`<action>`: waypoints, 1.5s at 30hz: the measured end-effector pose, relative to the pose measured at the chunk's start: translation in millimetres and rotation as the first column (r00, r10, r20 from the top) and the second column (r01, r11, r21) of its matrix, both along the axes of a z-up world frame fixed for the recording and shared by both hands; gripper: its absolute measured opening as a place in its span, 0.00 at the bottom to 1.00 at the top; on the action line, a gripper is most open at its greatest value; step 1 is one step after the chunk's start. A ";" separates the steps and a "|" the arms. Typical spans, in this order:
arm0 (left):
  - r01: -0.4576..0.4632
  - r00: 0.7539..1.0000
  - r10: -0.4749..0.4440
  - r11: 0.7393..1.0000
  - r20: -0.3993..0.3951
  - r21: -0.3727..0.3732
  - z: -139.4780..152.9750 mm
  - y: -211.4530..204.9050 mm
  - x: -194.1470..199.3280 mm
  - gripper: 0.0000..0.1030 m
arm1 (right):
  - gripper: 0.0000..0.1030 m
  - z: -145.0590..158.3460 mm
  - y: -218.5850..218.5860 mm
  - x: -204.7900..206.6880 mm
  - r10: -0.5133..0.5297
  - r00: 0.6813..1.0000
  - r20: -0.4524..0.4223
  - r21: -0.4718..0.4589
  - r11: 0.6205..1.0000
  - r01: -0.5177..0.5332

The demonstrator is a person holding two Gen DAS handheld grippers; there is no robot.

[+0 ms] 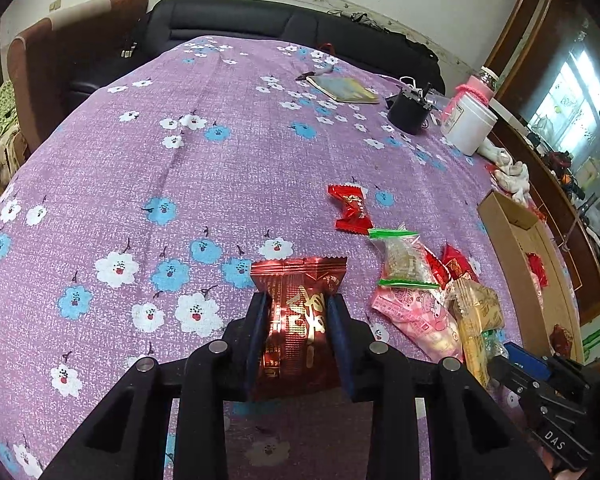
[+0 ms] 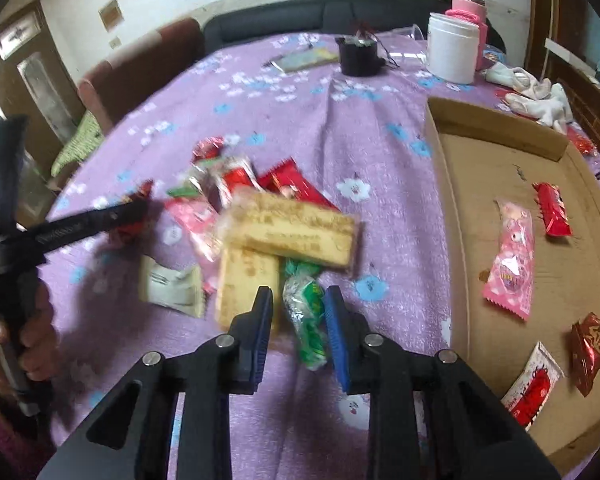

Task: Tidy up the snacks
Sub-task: 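Hold the red foil pack in the left gripper while the right grasps a green candy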

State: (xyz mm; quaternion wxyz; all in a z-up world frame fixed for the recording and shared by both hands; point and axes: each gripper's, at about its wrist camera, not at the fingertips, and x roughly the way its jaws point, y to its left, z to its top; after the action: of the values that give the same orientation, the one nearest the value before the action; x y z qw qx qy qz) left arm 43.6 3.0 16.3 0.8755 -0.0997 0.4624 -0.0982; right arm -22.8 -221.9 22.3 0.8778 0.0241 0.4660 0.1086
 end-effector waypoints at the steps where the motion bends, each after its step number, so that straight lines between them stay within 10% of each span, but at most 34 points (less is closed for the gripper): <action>1: -0.002 1.000 0.002 1.000 -0.002 -0.004 -0.3 0.2 0.4 0.31 | 0.24 -0.2 -0.8 -1.6 0.003 1.000 0.002 -0.004 1.000 -0.003; 19: -0.020 0.994 0.023 1.000 0.103 -0.023 17.9 1.4 -11.9 0.30 | 0.12 55.6 37.6 10.4 0.064 0.966 0.251 0.101 0.991 -0.092; 31: -0.029 0.996 0.033 0.999 0.088 -0.040 17.1 3.6 -9.1 0.30 | 0.12 11.1 74.1 5.9 0.292 0.947 0.136 0.047 0.952 -0.301; 45: -0.023 0.997 0.027 0.998 0.076 -0.054 15.4 3.0 -8.9 0.30 | 0.12 0.3 74.5 10.1 0.279 0.951 0.131 0.043 0.957 -0.287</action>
State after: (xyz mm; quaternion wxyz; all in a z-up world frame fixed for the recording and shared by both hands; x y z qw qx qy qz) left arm 34.7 6.0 31.7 0.8908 -0.1248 0.4246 -0.1032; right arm -12.7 -147.4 22.6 0.8791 -0.0228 0.4060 0.2487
